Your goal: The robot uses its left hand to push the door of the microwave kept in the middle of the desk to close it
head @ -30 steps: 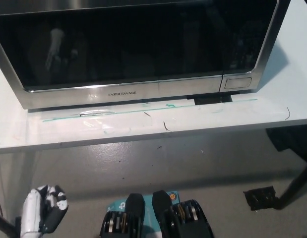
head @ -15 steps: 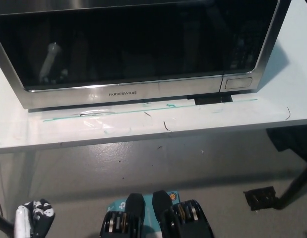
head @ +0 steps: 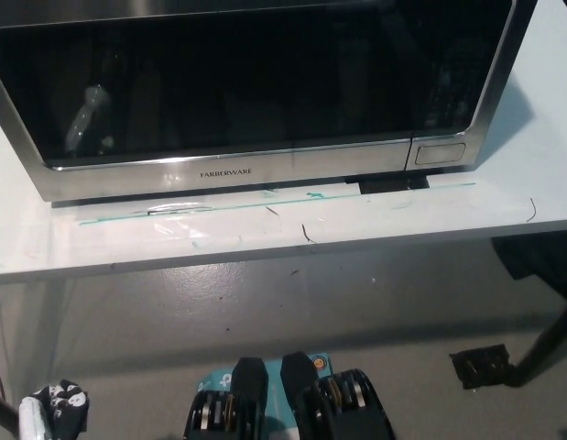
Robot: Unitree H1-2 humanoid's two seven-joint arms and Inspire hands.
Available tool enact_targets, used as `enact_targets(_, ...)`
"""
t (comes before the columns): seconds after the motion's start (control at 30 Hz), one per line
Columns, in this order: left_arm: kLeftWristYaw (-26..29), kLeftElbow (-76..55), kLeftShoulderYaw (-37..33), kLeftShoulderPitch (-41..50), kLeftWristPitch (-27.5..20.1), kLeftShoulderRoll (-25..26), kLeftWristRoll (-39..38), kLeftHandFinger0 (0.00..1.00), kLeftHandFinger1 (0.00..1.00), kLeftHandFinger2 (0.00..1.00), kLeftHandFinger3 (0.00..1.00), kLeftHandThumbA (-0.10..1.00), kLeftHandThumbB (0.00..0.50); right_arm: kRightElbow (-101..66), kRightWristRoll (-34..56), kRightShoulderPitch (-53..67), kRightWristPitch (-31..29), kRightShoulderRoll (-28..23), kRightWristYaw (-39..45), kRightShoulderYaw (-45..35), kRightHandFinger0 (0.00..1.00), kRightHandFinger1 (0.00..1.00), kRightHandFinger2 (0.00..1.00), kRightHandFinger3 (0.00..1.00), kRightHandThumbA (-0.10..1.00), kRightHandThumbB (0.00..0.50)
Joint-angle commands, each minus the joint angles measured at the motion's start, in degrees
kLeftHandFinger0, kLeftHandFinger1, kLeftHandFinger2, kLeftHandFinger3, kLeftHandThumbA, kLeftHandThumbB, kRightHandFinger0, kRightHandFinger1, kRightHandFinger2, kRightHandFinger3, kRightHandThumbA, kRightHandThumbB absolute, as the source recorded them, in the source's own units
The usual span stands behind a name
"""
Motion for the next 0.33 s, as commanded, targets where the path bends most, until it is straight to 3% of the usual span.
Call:
enact_targets(0.0, 0.22, -1.49, -0.55, -0.19, 2.05, 1.50, 0.14, 0.07, 0.06, 0.23, 0.39, -0.10, 0.097, -0.48, 0.96, -1.96, -2.16, -1.01, -0.05, -0.75, 0.33, 0.32, 0.37, 0.38, 0.10, 0.187)
enact_targets(0.03, 0.63, -1.28, -0.73, -0.15, 1.28, 1.55, 0.45, 0.06, 0.04, 0.22, 0.39, -0.10, 0.098, -0.40, 1.64, -2.00, -2.46, -0.94, 0.56, -1.03, 0.51, 0.51, 0.50, 0.39, 0.08, 0.186)
enact_targets(0.07, 0.40, -1.19, -0.86, -0.05, 0.94, 1.66, 0.27, 0.08, 0.04, 0.22, 0.39, -0.10, 0.095, -1.39, 1.47, -1.70, -1.44, -0.89, 0.37, -0.97, 0.57, 0.57, 0.58, 0.42, 0.08, 0.186)
enact_targets(0.1, 0.51, -1.15, -0.92, -0.26, 0.98, 1.66, 0.21, 0.08, 0.04, 0.22, 0.39, -0.10, 0.095, -1.29, 1.51, -1.99, -1.43, -0.98, 0.40, -0.96, 0.58, 0.57, 0.58, 0.42, 0.08, 0.187)
enact_targets(0.13, 1.20, -1.94, -1.01, -0.09, 1.75, 1.46, 0.68, 0.07, 0.03, 0.21, 0.38, -0.10, 0.108, -1.06, 1.22, -2.03, -1.69, -1.14, 0.42, -0.68, 0.68, 0.66, 0.67, 0.45, 0.09, 0.184)
enact_targets(0.17, 1.67, -1.91, -1.08, -0.11, 1.73, 1.43, 0.97, 0.07, 0.03, 0.20, 0.38, -0.10, 0.108, -1.07, 1.23, -2.14, -1.52, -1.13, 0.31, -0.69, 0.68, 0.66, 0.66, 0.45, 0.09, 0.183)
enact_targets(0.23, 1.92, -3.24, -0.92, 0.02, 3.02, 0.94, 0.85, 0.09, 0.05, 0.24, 0.39, -0.10, 0.110, -1.23, 1.02, -2.17, -1.53, -1.15, 0.09, -0.55, 0.48, 0.46, 0.50, 0.41, 0.10, 0.182)
enact_targets(0.3, 1.82, -3.87, -0.80, 0.07, 3.90, 0.75, 0.65, 0.09, 0.05, 0.24, 0.39, -0.10, 0.110, -1.17, 1.08, -2.18, -1.80, -1.14, 0.10, -0.58, 0.51, 0.50, 0.52, 0.40, 0.09, 0.181)
